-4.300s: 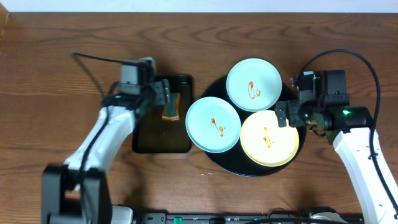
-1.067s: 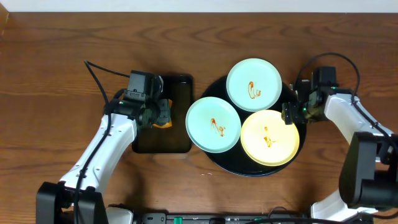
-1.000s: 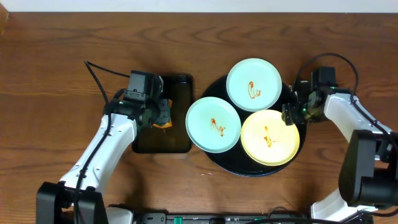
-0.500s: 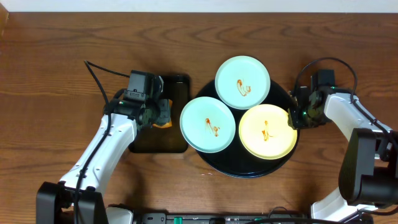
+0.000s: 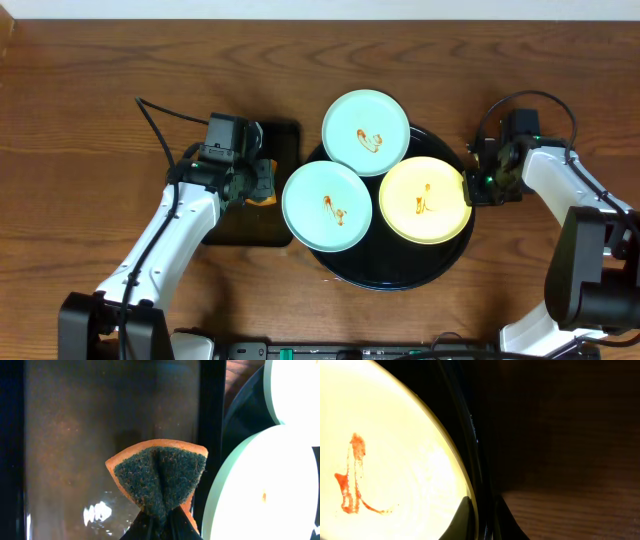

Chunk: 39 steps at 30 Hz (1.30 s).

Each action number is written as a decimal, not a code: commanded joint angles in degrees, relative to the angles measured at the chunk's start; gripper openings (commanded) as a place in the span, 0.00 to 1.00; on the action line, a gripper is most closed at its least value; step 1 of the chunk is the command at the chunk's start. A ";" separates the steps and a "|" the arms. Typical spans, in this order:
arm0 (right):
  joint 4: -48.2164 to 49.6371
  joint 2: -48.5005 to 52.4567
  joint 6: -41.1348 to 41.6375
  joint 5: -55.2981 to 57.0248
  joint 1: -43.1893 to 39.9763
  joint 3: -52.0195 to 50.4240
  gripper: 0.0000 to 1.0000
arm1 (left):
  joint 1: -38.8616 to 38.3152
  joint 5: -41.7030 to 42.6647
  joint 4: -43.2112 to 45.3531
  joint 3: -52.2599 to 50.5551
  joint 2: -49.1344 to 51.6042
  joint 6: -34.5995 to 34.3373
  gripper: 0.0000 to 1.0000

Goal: Clean dirty plates on tray and stack at the side
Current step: 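Move the right gripper to the yellow plate rim and grasp it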

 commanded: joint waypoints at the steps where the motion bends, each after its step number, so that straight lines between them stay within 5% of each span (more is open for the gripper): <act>1: -2.10 0.63 -0.28 1.77 0.39 0.63 0.01 | -0.48 0.55 -0.07 0.22 -0.61 -0.76 0.08; 11: -4.57 -1.68 8.39 5.33 -2.78 5.53 0.01 | -3.26 0.28 0.79 0.22 -0.09 -0.72 0.08; 20: -6.58 -1.77 5.40 3.80 -4.11 6.01 0.01 | -3.26 0.24 1.20 0.22 -0.09 -0.72 0.08; 26: -5.84 -1.77 16.72 13.00 -5.25 6.01 0.05 | -3.26 0.26 1.01 0.22 -0.09 -0.72 0.08; 39: -5.33 -1.77 8.22 0.85 -5.18 6.01 0.26 | -3.26 0.26 1.01 0.22 -0.09 -0.72 0.08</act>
